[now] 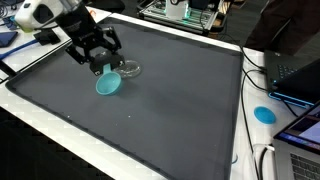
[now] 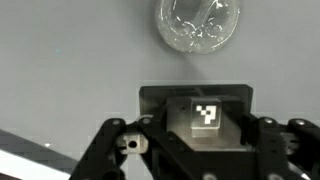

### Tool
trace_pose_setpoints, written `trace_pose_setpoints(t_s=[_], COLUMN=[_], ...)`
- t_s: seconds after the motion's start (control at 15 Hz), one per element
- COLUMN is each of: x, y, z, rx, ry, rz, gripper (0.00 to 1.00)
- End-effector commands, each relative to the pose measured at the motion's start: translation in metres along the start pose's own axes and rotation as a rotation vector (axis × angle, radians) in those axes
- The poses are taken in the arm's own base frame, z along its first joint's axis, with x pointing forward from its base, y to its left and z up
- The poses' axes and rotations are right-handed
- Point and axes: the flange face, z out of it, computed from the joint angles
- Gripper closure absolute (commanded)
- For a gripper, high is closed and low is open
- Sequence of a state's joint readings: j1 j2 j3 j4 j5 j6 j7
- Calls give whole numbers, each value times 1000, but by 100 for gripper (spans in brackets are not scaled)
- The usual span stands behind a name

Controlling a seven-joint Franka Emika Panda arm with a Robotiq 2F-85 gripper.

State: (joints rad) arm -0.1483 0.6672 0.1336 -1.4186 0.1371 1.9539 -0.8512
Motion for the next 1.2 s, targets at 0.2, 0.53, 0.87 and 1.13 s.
trace_pose_setpoints(t_s=[0.2, 0.53, 0.87, 1.13], x=[-57, -92, -122, -145], y=[51, 69, 74, 75], z=[4, 13, 21, 29], rx=[147, 211, 260, 279], ry=[175, 288, 393, 463], rz=[114, 165, 228, 260], gripper=[69, 69, 69, 69])
